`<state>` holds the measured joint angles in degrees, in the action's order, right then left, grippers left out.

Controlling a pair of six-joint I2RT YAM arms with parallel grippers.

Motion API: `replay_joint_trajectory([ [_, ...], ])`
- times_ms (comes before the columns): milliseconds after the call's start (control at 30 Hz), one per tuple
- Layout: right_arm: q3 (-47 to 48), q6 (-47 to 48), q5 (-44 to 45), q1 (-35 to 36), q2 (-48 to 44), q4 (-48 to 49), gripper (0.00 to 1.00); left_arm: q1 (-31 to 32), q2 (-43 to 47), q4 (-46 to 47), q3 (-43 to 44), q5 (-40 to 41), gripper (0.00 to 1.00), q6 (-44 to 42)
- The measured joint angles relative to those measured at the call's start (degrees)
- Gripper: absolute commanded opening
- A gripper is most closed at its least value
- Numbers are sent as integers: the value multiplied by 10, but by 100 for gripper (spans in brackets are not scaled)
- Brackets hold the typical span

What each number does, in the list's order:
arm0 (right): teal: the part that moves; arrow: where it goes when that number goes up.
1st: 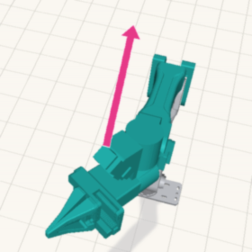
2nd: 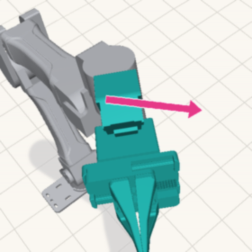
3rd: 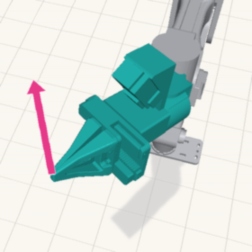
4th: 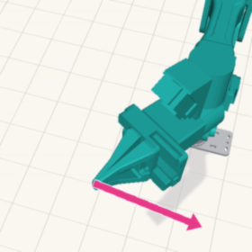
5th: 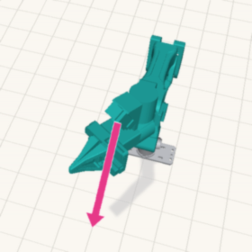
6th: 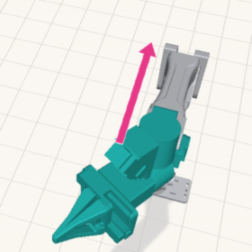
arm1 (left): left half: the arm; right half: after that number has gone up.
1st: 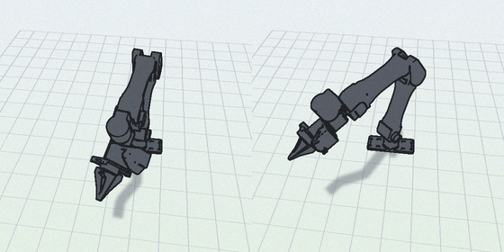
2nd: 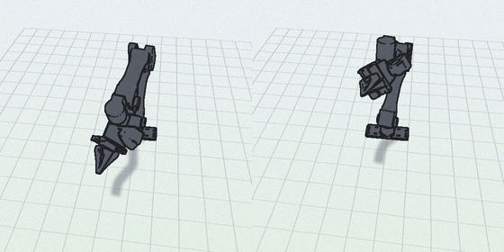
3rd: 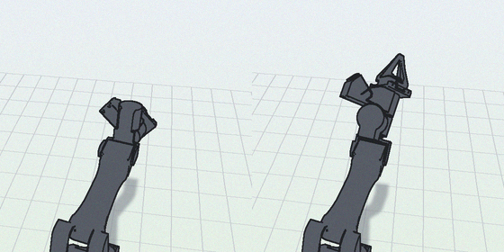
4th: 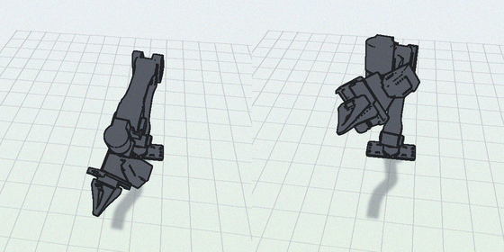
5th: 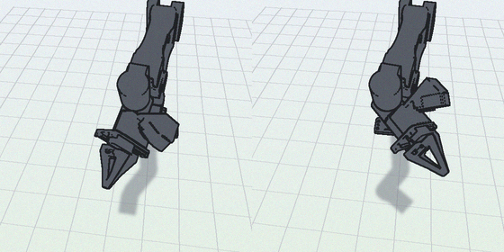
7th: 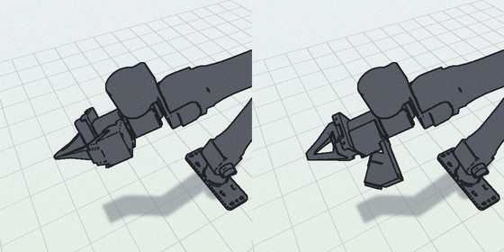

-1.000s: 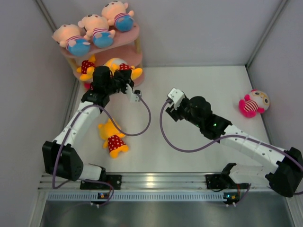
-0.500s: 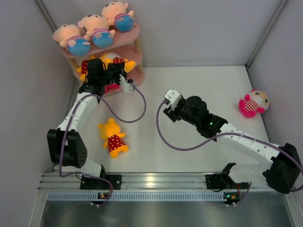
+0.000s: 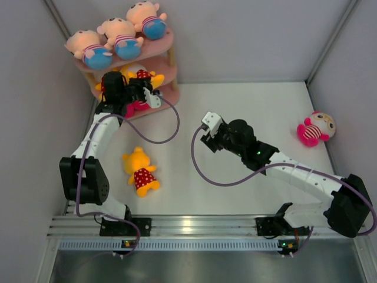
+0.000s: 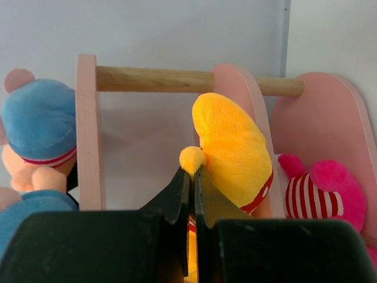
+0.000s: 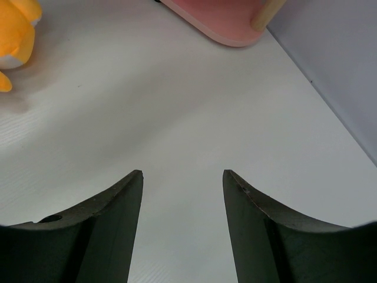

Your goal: Place and organize the stuffed toys onto the shelf

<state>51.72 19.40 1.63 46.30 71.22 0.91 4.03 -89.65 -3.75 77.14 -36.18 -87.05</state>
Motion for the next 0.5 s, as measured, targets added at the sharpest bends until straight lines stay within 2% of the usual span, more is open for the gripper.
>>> replay_joint_trajectory([
  [233,0,-2,0,0,0,0,57,-13,-52,13,35,-1,0,55],
  [333,0,-2,0,0,0,1,57,-14,-56,-2,43,-1,9,69],
  [400,0,-2,0,0,0,2,57,-14,-56,-13,49,-1,18,76],
  [433,0,-2,0,0,0,2,57,-14,-56,-15,50,-1,28,79],
  [467,0,-2,0,0,0,2,57,-14,-55,-16,50,-2,38,78],
  [500,0,-2,0,0,0,2,57,-15,-55,-20,50,-2,57,80],
])
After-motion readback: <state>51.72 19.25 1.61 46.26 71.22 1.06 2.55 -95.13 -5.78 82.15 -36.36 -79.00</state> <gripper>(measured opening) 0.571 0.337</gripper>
